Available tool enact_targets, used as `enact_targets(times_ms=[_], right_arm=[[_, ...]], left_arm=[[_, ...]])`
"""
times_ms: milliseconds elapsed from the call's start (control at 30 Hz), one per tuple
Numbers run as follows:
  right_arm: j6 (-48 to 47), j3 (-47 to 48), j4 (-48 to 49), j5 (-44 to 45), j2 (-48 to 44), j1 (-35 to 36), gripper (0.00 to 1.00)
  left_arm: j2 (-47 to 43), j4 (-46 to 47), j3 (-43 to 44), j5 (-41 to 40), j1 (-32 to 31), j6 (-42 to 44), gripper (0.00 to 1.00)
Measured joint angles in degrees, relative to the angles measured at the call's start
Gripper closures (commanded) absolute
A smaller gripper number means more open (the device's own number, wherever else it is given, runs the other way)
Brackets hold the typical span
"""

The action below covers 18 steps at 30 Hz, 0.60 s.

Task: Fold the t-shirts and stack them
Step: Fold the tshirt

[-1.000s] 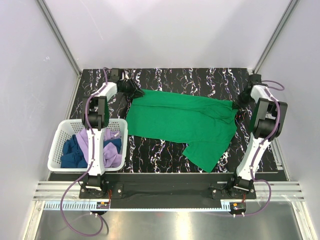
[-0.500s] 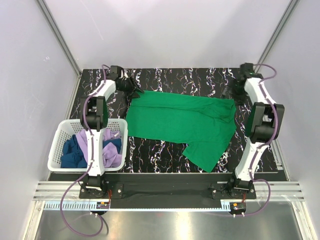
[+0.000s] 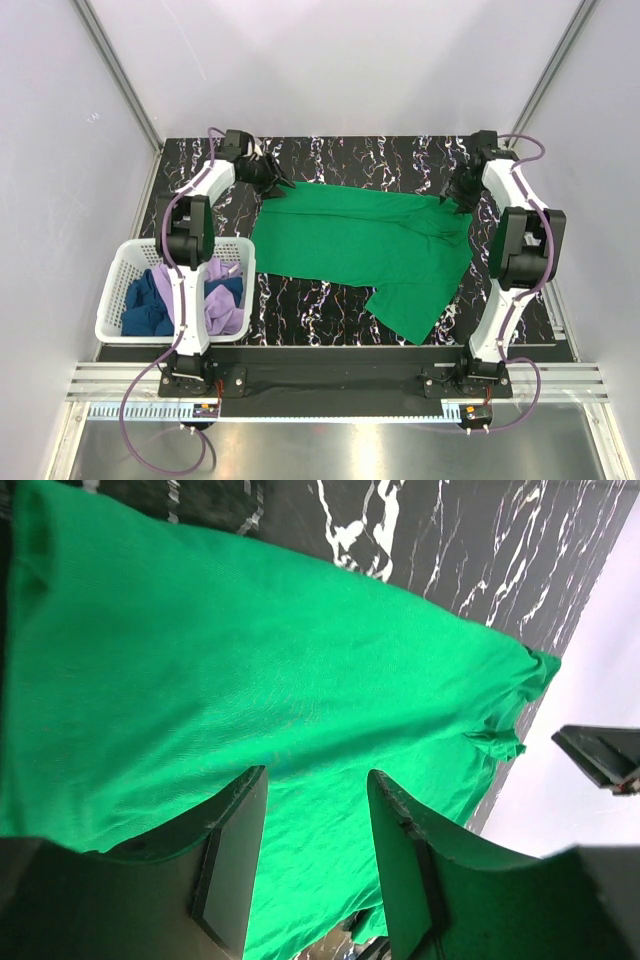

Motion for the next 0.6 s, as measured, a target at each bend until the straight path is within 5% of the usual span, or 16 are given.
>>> enact_targets(times_ms=[600], right_arm=[[4.48,-10.36,1.18,-4.85,2.49,-0.7,0.56]], left_arm=[[0.0,0.44,-0.2,0.81,-0.85,-0.42,0.5]])
